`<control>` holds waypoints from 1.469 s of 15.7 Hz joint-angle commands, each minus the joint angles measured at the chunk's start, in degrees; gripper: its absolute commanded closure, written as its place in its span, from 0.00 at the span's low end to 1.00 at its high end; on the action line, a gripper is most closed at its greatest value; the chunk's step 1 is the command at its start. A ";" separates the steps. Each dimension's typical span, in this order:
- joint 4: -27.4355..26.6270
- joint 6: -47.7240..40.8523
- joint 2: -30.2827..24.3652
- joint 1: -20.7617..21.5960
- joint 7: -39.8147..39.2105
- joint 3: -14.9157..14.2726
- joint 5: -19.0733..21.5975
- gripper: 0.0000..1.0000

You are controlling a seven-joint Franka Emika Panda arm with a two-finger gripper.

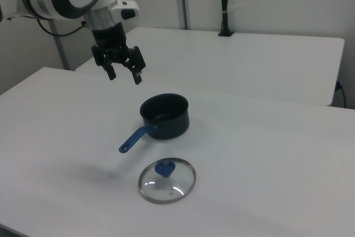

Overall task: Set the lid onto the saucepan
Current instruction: 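Move the gripper over the glass lid and lower onto its blue knob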

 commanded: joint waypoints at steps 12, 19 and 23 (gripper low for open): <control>0.46 -1.56 -0.14 -1.22 -2.76 -0.48 -0.02 0.00; -8.66 2.02 0.47 -5.00 -26.68 -6.10 -7.58 0.00; -22.72 21.35 0.65 -5.44 -26.59 -8.83 -7.76 0.00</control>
